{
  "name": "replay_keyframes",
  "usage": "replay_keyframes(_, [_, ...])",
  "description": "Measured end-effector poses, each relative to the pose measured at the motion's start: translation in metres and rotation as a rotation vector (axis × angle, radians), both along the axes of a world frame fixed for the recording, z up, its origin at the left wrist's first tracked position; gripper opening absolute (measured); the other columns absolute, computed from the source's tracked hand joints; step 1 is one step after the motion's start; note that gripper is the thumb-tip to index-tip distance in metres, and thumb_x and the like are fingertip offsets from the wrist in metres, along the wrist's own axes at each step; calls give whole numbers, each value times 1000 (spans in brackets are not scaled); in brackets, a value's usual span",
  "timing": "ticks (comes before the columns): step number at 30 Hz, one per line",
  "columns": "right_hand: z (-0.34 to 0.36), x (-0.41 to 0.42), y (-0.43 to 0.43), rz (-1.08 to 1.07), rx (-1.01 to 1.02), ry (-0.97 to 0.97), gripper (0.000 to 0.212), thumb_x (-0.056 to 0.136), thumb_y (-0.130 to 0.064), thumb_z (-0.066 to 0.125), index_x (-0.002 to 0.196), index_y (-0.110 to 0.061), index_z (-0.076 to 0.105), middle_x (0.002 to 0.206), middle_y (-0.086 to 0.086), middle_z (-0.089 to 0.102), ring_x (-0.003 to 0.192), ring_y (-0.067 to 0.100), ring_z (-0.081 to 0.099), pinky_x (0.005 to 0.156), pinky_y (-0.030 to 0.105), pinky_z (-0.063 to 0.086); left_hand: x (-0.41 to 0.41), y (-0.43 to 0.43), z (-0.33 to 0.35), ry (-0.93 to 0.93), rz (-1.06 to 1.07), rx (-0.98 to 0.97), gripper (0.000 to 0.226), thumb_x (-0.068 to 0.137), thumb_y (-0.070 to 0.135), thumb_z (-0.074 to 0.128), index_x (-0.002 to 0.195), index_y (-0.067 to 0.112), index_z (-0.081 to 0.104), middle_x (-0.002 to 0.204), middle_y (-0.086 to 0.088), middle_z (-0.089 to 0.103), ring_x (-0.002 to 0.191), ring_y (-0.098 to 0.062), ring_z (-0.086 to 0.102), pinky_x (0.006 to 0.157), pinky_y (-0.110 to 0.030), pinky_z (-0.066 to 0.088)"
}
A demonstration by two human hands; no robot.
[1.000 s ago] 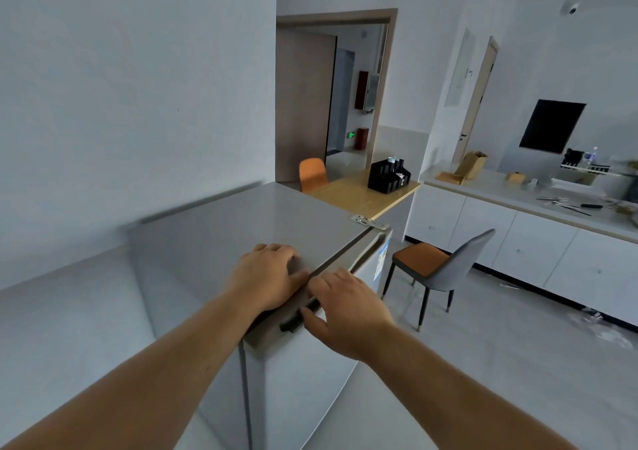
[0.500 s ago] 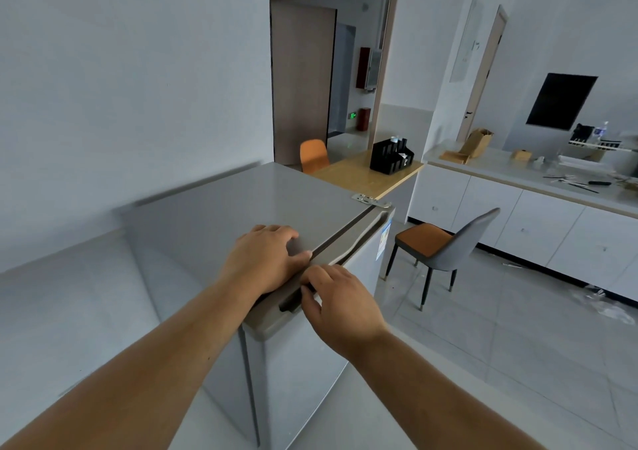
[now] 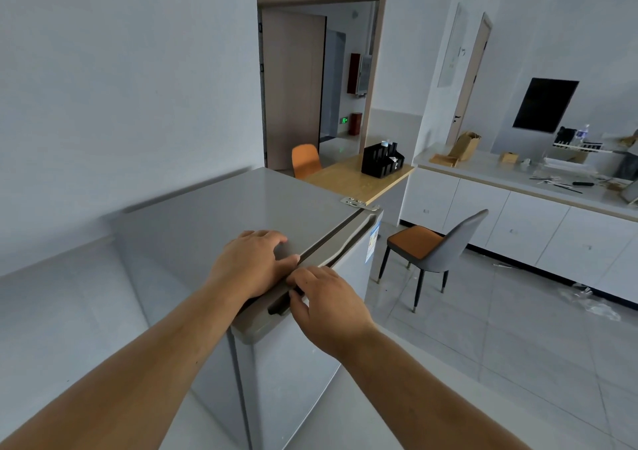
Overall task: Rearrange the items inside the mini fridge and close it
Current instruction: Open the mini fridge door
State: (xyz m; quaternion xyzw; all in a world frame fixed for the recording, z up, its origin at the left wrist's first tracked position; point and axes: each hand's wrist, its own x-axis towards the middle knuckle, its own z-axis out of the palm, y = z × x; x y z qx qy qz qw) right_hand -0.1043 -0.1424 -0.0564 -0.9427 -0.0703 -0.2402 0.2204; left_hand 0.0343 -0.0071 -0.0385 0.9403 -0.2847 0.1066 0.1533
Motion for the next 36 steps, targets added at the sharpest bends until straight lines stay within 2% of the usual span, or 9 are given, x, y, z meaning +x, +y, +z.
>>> replay_keyframes(5, [-1, -1, -1, 17, 6, -13, 17, 102, -25, 51, 107, -20, 66, 99, -3, 66, 91, 14, 54, 80, 35, 52, 5, 0, -4, 8, -19, 20, 71, 92, 76, 42, 147, 33, 52, 153, 4, 56, 140, -21, 48, 109, -44, 43])
replay_keyframes(10, [1, -8, -10, -21, 44, -28, 12, 90, -13, 52, 86, -15, 63, 80, -1, 62, 79, 19, 51, 73, 41, 48, 13, -3, -6, 102, -39, 126, 86, 89, 84, 29, 163, 39, 26, 173, 6, 24, 158, -19, 21, 127, -45, 14])
replay_keyframes(13, [2, -25, -28, -74, 82, -51, 16, 84, -10, 49, 70, -16, 54, 68, -4, 54, 69, 13, 47, 66, 38, 46, 17, -4, -8, 139, -38, 167, 92, 85, 88, 20, 164, 42, 15, 175, 9, 13, 160, -17, 12, 128, -48, 6])
replay_keyframes(15, [6, -37, -43, -128, 88, -10, 19, 85, -20, 45, 67, -20, 51, 72, -8, 51, 70, 11, 50, 61, 29, 44, 19, -5, -9, 135, -33, 171, 94, 82, 90, 16, 164, 43, 13, 175, 11, 13, 160, -17, 12, 128, -48, 7])
replay_keyframes(17, [11, -44, -60, -206, 92, 67, 17, 87, -33, 46, 75, -28, 57, 87, -13, 54, 76, 6, 55, 62, 19, 42, 21, -5, -10, 127, -28, 163, 96, 81, 91, 16, 164, 43, 14, 175, 11, 14, 159, -17, 15, 128, -49, 9])
replay_keyframes(20, [23, -49, -84, -314, 54, 198, 28, 90, -43, 51, 113, -30, 62, 112, -10, 54, 93, 9, 58, 77, 29, 50, 22, -4, -10, 119, -26, 176, 96, 82, 93, 18, 164, 43, 15, 174, 11, 16, 159, -18, 17, 128, -49, 12])
replay_keyframes(28, [28, -68, -125, -547, -265, 275, 30, 91, -18, 54, 114, -11, 70, 112, 6, 53, 100, 26, 53, 80, 40, 53, 9, -6, 1, 127, -16, 201, 84, 93, 82, 32, 165, 41, 17, 175, 8, 16, 159, -20, 17, 129, -50, 14])
replay_keyframes(32, [20, -77, -138, -646, -300, 261, 29, 91, -20, 56, 116, -13, 69, 116, 8, 57, 106, 28, 55, 92, 40, 50, 2, -7, 6, 127, -5, 173, 80, 96, 77, 38, 164, 40, 20, 174, 8, 18, 159, -21, 18, 128, -50, 15])
replay_keyframes(36, [19, -82, -155, -730, -292, 280, 26, 92, -21, 54, 114, -17, 66, 115, 5, 56, 101, 25, 55, 91, 39, 49, 0, -8, 8, 138, 5, 160, 79, 96, 76, 39, 164, 41, 20, 174, 8, 18, 159, -20, 18, 128, -48, 16])
